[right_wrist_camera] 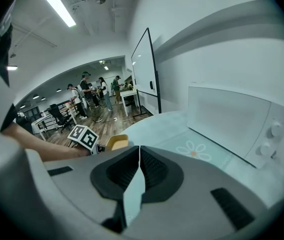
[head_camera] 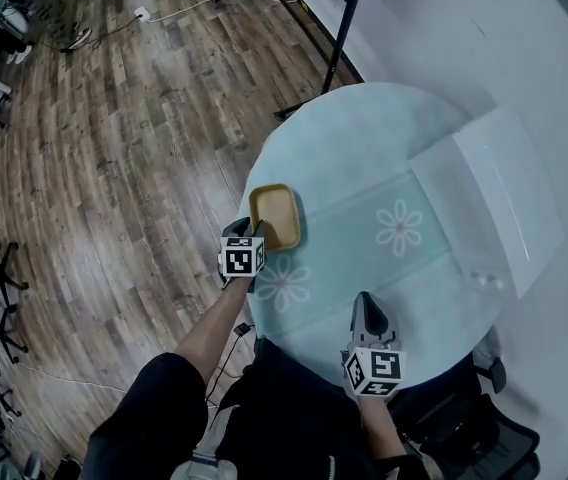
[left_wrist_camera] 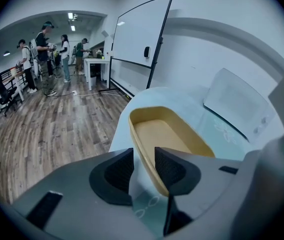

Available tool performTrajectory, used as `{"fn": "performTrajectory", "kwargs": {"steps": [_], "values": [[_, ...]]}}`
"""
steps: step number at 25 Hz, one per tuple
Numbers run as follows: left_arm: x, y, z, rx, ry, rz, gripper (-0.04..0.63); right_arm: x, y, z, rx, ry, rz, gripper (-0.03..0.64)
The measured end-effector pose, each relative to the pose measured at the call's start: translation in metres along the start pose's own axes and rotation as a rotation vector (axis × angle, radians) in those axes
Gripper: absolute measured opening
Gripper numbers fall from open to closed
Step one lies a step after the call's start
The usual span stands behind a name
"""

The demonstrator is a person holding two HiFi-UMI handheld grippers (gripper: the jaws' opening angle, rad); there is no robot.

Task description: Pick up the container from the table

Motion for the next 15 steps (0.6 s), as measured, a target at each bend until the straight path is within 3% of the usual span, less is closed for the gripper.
{"fn": "performTrajectory", "kwargs": {"steps": [8, 15], "values": [[0.0067, 0.0023, 0.0040, 0.010, -0.013, -0.015, 0.052, -0.0039, 0.0079, 0.0061, 0.017, -0.005, 0.018, 0.025], [0.0048, 0.0073, 0.0018, 0.056, -0.010, 0.006, 0.021, -0.0068, 0.0059, 0.0105, 0.025, -0.008, 0.019, 0.025]]}}
Point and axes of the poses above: the fingertips, and each gripper's own axes: x forward along the fingers, y to its right, z out of its underside, the point moved 1 cm from there along -x, backward along the fingers, and after that the axes turned 1 degree about z, right-handed, at the moved point
